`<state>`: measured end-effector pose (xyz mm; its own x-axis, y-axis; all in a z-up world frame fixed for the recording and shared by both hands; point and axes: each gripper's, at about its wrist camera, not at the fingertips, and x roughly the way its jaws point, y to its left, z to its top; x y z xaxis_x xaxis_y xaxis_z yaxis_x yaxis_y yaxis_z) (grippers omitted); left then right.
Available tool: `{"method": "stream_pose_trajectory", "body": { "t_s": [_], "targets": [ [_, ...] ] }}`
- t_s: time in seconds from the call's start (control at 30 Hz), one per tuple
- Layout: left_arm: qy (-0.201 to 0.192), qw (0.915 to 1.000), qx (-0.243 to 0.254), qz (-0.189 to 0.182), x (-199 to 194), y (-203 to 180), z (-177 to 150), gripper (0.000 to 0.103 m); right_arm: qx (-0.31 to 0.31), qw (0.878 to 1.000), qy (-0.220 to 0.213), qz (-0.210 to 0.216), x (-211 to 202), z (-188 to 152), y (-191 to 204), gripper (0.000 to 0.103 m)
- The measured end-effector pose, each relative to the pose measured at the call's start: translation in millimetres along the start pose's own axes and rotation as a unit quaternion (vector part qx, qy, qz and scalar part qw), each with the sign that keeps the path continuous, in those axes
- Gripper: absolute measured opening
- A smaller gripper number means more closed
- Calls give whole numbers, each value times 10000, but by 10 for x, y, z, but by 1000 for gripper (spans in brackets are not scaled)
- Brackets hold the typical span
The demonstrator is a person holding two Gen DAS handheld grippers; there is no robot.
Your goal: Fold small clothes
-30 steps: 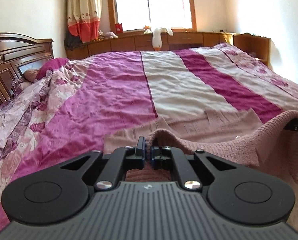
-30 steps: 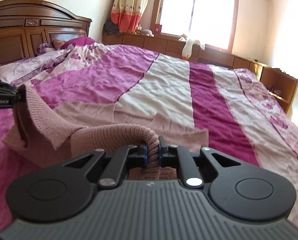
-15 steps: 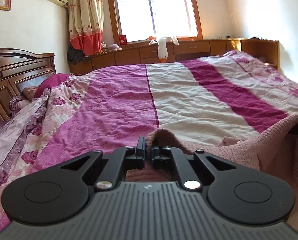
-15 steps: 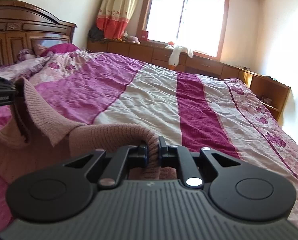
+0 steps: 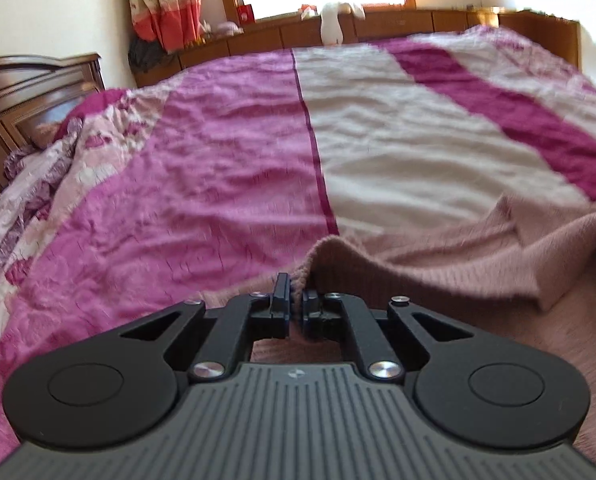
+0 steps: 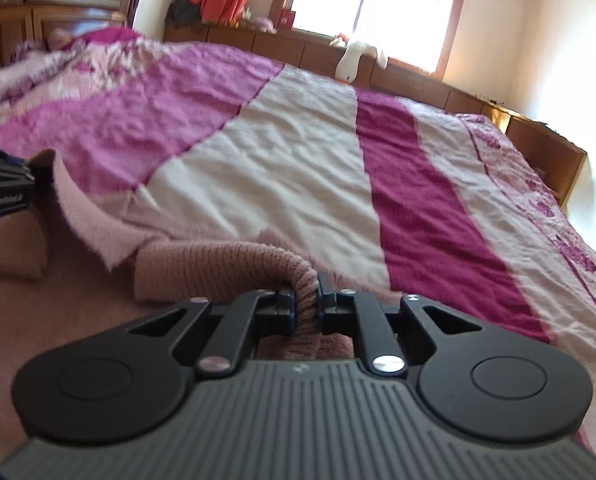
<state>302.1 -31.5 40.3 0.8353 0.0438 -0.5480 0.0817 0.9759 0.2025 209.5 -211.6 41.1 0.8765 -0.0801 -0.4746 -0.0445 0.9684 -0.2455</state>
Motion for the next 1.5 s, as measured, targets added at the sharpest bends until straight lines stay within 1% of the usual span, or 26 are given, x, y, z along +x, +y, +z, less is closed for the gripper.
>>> {"method": "stream_pose_trajectory", "body": {
  "t_s": [0.1,0.2,0.27,0.3,0.37,0.43,0.47,0.53,0.6,0.73,0.83,0.97,1.07,1.2,1.27,1.33,1.37,1.4,1.43,1.47,1.5],
  "targets": [
    [247,9997,-27,-53,127,-18,-112,6,205,9994,251,129,126,-100,-47,15],
    [222,9997,98,-37,170,-46,-172,6,257,9992,260,188,150,-174,-57,16],
    [233,9997,96,-36,159,-41,-161,7,250,9992,244,198,146,-171,-57,16],
    [241,9997,59,-57,125,-33,-143,7,283,9991,240,199,138,-165,-67,17],
    [249,9996,-55,-134,43,19,-117,8,441,9985,228,210,101,-145,-121,26],
    [252,9993,-157,-229,-75,80,-100,23,667,9973,201,211,59,-124,-206,43],
    [251,9990,-195,-303,-129,115,-97,27,786,9964,165,269,7,-122,-251,46],
    [223,9986,-221,-415,-279,177,-99,50,887,9954,101,342,-95,-127,-310,48],
    [173,9983,-236,-500,-428,235,-112,57,914,9952,25,357,-216,-147,-348,48],
    [138,9979,-100,-632,-690,321,-188,62,1022,9940,-130,371,-483,-223,-404,48],
    [117,9976,102,-671,-850,348,-277,63,1118,9928,-247,338,-685,-289,-418,48],
    [174,9959,430,-776,-933,326,-395,63,1161,9918,-317,437,-876,-382,-372,48],
    [235,9949,697,-696,-883,266,-464,63,1098,9917,-243,624,-906,-447,-294,48],
    [262,9931,977,-592,-744,181,-527,63,1096,9910,-2,764,-813,-531,-195,48],
    [206,9918,1138,-542,-679,132,-541,63,1065,9905,201,852,-736,-584,-160,48],
    [134,9901,1305,-500,-631,91,-546,63,1000,9909,328,839,-686,-644,-116,48],
    [86,9894,1362,-495,-618,79,-551,60,972,9912,319,835,-680,-667,-99,48],
    [68,9891,1362,-556,-608,81,-545,41,959,9914,305,836,-677,-682,-92,48],
    [82,9890,1324,-652,-599,87,-535,19,964,9913,308,842,-675,-687,-91,49],
    [96,9895,1269,-682,-594,95,-520,14,976,9911,315,850,-671,-689,-96,49],
    [66,9901,1230,-672,-600,104,-503,12,985,9909,323,859,-669,-691,-97,49]
  ]
}}
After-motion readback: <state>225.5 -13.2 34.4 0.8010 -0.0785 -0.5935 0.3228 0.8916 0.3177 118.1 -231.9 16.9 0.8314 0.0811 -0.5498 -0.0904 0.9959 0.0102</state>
